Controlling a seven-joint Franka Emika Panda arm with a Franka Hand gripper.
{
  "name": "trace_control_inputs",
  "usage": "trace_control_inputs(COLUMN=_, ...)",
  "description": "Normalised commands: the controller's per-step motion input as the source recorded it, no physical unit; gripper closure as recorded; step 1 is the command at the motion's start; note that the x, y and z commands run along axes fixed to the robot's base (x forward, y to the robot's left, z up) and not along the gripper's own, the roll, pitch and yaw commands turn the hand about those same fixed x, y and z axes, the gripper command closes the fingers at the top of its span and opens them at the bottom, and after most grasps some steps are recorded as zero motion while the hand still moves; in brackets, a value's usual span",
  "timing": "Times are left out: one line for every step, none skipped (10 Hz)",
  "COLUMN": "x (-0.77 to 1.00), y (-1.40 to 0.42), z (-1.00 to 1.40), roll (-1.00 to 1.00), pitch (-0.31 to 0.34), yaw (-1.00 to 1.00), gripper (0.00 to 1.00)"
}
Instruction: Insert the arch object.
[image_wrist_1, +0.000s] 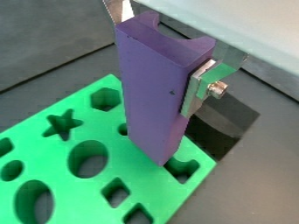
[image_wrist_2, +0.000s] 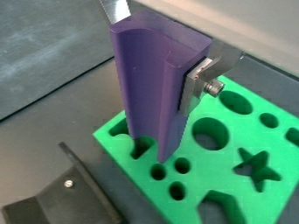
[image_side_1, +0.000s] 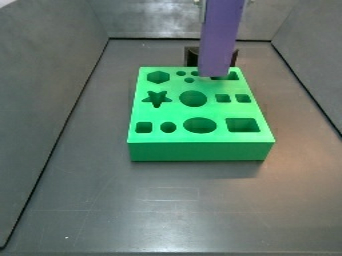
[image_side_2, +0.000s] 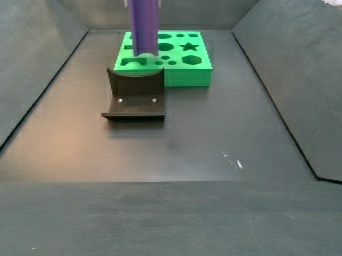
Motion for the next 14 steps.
trace_control_inputs(x=0.82, y=0.18, z=-0.04, roll=-0.12, pitch=0.000, yaw=-0.25, gripper=1.00)
trace_control_inputs(x=0.66, y=0.26, z=-0.01, roll=-0.16, pitch=-0.010, yaw=-0.36, gripper=1.00)
trace_control_inputs(x=0.50, y=0.24, z=-0.07, roll=-0.11, pitch=-0.023, yaw=-0.34, gripper=1.00)
trace_control_inputs(x=0.07, y=0.11, z=-0.20, roll=-0.01, pitch=-0.034, yaw=-0.05, gripper=1.00)
trace_control_inputs(x=0.00, y=0.00, z=-0.24, roll=0.00, pitch=0.000, yaw=0.05, gripper=1.00)
trace_control_inputs(x=0.00, y=-0.09, z=-0.22, roll=0.00, pitch=0.000, yaw=0.17, gripper=1.00)
trace_control_inputs(x=0.00, y=-0.15, z=-0.17, roll=0.00, pitch=-0.004, yaw=0.21, gripper=1.00)
trace_control_inputs(x=-0.06, y=-0.17, z=-0.17, roll=0.00, pitch=-0.041, yaw=0.23, gripper=1.00)
trace_control_inputs(x=-0.03, y=-0.16, z=-0.12, roll=-0.07, pitch=-0.024, yaw=0.28, gripper=1.00)
trace_control_inputs(x=0.00, y=-0.04, z=-0.17, roll=0.00, pitch=-0.039, yaw=0.22, gripper=1.00)
trace_control_inputs(x=0.00, y=0.00, z=-0.24, roll=0.00, pitch=-0.044, yaw=0.05, gripper=1.00)
trace_control_inputs(x=0.00, y=0.00, z=-0.29, roll=0.04, pitch=-0.050, yaw=0.00, gripper=1.00)
trace_control_inputs(x=0.01, y=0.00, z=-0.28, roll=0.06, pitch=0.000, yaw=-0.09, gripper=1.00)
trace_control_inputs(x=0.03, y=0.00, z=-0.20, roll=0.04, pitch=0.000, yaw=-0.14, gripper=1.00)
